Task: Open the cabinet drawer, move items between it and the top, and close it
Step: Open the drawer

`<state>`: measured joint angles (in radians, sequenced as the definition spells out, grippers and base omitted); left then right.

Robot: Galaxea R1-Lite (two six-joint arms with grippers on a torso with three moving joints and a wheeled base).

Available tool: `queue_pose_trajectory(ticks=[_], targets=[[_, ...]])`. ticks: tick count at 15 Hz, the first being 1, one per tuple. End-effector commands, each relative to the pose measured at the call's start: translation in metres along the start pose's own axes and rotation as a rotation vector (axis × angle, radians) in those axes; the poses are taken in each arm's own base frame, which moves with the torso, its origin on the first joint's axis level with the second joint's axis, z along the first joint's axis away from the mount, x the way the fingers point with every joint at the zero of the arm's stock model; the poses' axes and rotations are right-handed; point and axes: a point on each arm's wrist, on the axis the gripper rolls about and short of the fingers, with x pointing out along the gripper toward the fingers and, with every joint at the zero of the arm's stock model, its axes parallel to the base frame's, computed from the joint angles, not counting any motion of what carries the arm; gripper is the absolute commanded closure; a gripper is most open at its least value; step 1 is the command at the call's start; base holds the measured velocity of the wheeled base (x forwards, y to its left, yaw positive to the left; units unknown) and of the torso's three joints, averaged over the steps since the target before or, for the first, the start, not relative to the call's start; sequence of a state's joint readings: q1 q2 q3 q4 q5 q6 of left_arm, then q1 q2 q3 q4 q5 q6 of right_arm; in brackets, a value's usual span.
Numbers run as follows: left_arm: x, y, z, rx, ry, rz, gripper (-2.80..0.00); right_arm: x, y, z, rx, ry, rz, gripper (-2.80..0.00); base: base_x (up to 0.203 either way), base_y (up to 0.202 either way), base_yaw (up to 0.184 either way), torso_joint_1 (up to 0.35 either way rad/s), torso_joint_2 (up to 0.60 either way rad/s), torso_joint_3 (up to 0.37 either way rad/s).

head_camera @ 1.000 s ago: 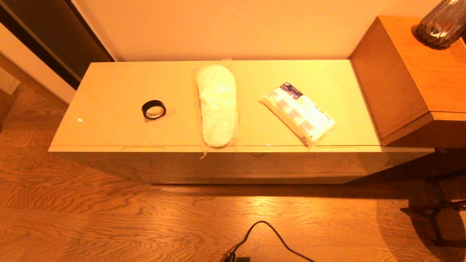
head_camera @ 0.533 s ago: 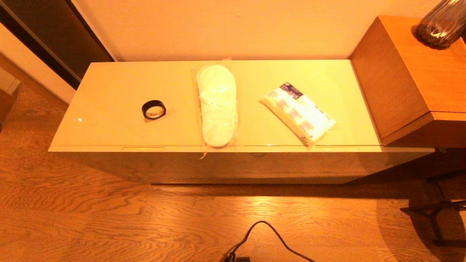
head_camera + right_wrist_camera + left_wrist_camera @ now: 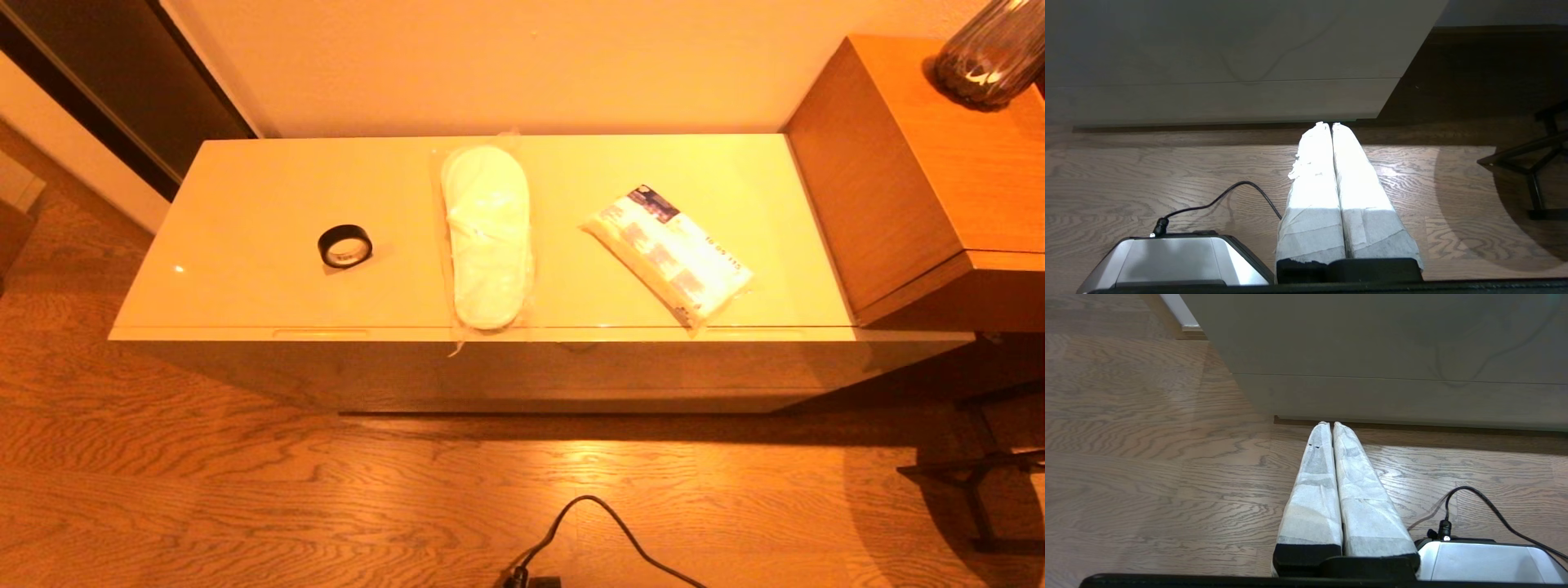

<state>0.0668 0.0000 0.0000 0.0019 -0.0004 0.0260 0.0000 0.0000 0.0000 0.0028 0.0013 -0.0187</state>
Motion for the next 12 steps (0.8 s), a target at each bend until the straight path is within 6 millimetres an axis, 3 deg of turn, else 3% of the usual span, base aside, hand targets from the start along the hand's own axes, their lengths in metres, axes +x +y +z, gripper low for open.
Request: queue_pose_trajectory(ticks=[1, 3, 6, 8, 12], targets=[[0.0, 0.0, 0.0, 0.0, 0.0, 0.003, 0.0, 0.0, 0.0, 0.0, 0.003, 0.002, -0.002, 0.0, 0.0, 0.0, 0.0, 0.0, 0.0, 0.0], [-0.001, 0.0, 0.005, 0.003, -0.008, 0.007, 0.0, 0.0, 0.0, 0.0, 0.013, 0.002, -0.001, 0.0, 0.0, 0.0, 0.0, 0.0, 0.0, 0.0], [0.0, 0.001, 0.058, -0.079, 0.004, 0.011, 0.0, 0.0, 0.0, 0.0, 0.013, 0.002, -0.001, 0.0, 0.0, 0.0, 0.0, 0.0, 0.0, 0.0], [0.023, 0.003, 0.1, -0.246, 0.1, 0.022, 0.0, 0.0, 0.0, 0.0, 0.013, 0.002, -0.001, 0.0, 0.0, 0.0, 0.0, 0.0, 0.0, 0.0], [0.094, 0.004, 0.131, -0.306, 0.349, 0.048, 0.0, 0.0, 0.0, 0.0, 0.013, 0.002, -0.001, 0.0, 0.0, 0.0, 0.0, 0.0, 0.0, 0.0]])
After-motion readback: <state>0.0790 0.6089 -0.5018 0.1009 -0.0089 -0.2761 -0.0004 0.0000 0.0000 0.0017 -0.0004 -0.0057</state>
